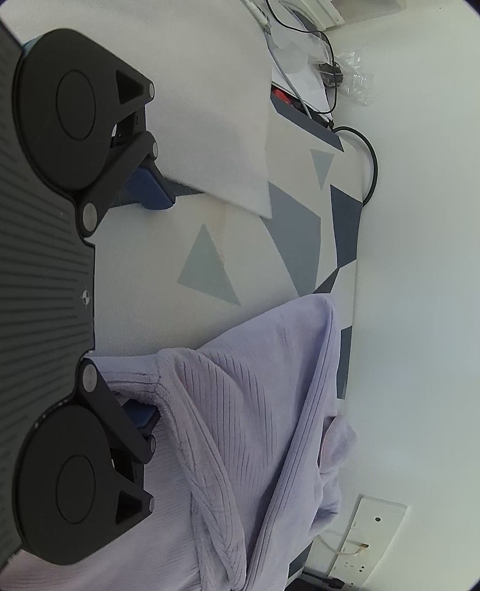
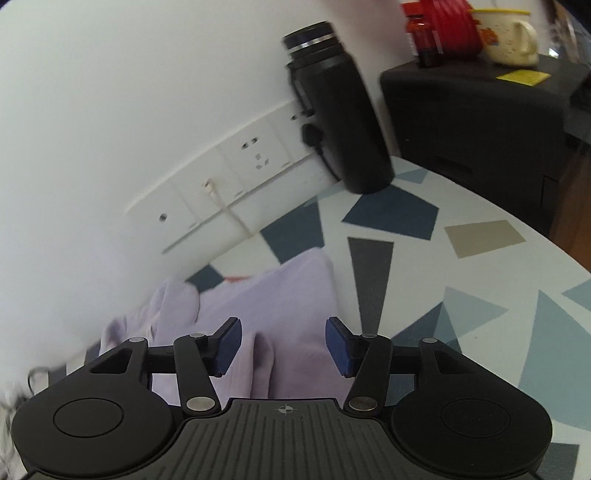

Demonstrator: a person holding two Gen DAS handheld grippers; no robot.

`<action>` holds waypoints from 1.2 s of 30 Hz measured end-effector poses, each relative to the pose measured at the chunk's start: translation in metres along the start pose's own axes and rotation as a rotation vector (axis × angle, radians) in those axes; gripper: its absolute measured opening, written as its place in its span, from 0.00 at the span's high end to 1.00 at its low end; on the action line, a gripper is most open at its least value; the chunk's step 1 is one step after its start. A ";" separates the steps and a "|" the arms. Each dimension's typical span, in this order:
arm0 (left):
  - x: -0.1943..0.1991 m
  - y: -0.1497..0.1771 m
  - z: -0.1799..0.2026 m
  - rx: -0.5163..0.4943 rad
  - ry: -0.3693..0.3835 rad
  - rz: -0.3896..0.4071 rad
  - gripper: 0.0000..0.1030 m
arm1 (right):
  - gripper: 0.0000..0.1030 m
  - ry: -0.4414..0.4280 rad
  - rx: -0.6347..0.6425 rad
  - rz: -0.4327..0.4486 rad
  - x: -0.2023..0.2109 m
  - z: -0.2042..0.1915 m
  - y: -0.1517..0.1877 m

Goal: Fold clothes

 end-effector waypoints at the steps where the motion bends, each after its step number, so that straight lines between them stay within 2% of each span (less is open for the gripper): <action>1: 0.000 0.000 0.001 0.002 -0.003 0.001 0.00 | 0.53 -0.019 0.036 -0.018 0.000 -0.005 0.007; 8: 0.000 -0.001 0.003 0.013 -0.022 -0.005 0.00 | 0.55 -0.148 0.282 -0.146 0.003 -0.040 0.058; 10: 0.000 -0.002 0.003 0.013 -0.024 -0.011 0.00 | 0.63 -0.161 0.279 -0.171 -0.002 -0.047 0.062; 12: 0.000 -0.002 0.003 0.013 -0.023 -0.019 0.00 | 0.95 -0.175 0.280 -0.180 0.000 -0.053 0.063; 16: -0.001 -0.002 0.003 0.012 -0.022 -0.022 0.00 | 0.95 -0.205 0.266 -0.155 0.013 -0.058 0.052; 21: -0.001 0.000 0.002 0.007 -0.016 -0.015 0.00 | 0.96 -0.242 0.115 -0.069 0.013 -0.046 0.005; 28: -0.002 0.000 0.002 0.001 -0.010 -0.014 0.00 | 0.97 -0.216 0.102 -0.046 -0.065 -0.055 -0.055; 34: -0.002 -0.001 0.003 0.010 -0.022 -0.018 0.00 | 0.96 -0.079 0.079 -0.090 -0.149 -0.056 -0.053; 35: -0.002 -0.001 0.003 0.012 -0.023 -0.018 0.00 | 0.91 -0.062 0.074 -0.087 -0.155 -0.055 -0.051; 36: -0.001 -0.001 0.004 0.013 -0.025 -0.018 0.00 | 0.82 -0.056 0.071 -0.087 -0.157 -0.052 -0.050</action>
Point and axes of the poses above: each gripper's, at about its wrist camera, not at the fingertips, and x roughly against the way its jaws point, z to its right, y to its underside, the point moved 3 cm from there along -x, roughly the way its jaws point, and after that the axes turned 10 degrees about z, right-handed, at the moved point
